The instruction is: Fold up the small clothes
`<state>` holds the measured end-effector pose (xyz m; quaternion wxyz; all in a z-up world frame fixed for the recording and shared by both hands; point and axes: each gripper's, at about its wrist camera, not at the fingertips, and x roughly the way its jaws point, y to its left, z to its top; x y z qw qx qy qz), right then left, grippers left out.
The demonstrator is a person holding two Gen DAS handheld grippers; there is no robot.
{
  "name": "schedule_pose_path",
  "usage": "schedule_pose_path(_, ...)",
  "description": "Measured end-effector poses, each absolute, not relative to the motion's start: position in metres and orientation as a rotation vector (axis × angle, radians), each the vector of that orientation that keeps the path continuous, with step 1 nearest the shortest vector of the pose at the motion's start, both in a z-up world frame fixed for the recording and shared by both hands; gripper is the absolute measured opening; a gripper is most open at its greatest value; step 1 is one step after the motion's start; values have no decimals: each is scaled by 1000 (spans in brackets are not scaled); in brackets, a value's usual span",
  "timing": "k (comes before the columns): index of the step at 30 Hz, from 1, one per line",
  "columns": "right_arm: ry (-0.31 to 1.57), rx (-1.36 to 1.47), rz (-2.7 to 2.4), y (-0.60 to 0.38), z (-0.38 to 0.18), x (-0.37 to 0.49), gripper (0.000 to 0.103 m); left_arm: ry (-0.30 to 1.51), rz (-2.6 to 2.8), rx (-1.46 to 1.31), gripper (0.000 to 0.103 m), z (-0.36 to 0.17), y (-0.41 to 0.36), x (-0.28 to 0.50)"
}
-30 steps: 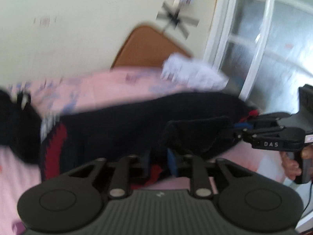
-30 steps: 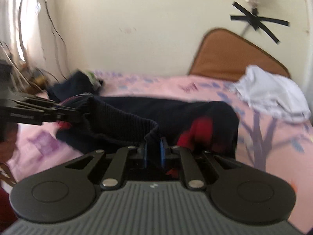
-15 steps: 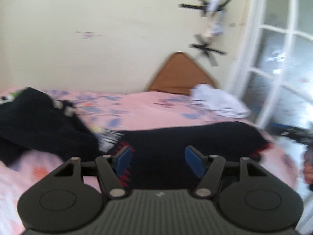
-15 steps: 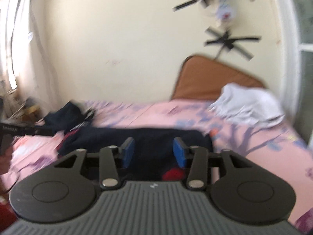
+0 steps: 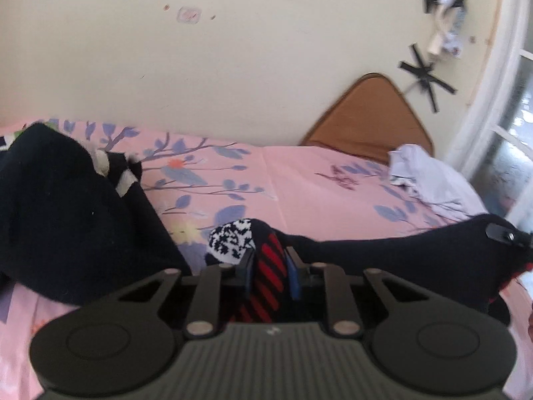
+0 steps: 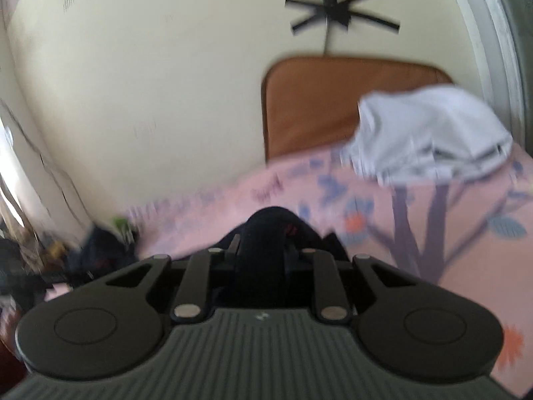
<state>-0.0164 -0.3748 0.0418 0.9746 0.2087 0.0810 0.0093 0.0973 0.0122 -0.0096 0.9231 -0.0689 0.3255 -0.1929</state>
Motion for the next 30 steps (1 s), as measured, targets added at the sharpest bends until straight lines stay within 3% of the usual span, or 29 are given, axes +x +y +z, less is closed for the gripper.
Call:
schedule_pose_path(5,256,508,3,-392,1,2,28,661,-381,-85,26,-27,10,98)
schedule_pose_path(6,260,545,5,-398,1,-2,40,658,-368,-67,31,-25,10,94)
schedule_pose_path(7,262,551,-16,-399,3,-8,49,658,-344,-50,47,-23,11,91)
schedule_pose_path(8,254,534,-52,-397,7,-15,61,651,-318,-40,54,-19,13,86)
schedule_pose_path(14,105,359,-144,-371,47,-66,61,492,-337,-208,54,26,44,52)
schedule_pose_path(18,57,373,-15,-341,73,-55,61,474,-487,-198,54,36,11,54)
schedule_pose_path(24,191,322,101,-283,58,14,58,595,-537,-140,59,-4,-31,92)
schedule_pose_path(27,321,243,44,-277,28,37,46,615,-484,-94,60,-26,-28,105)
schedule_pose_path(30,294,169,43,-273,14,20,45,563,-496,-35,61,-38,-29,99)
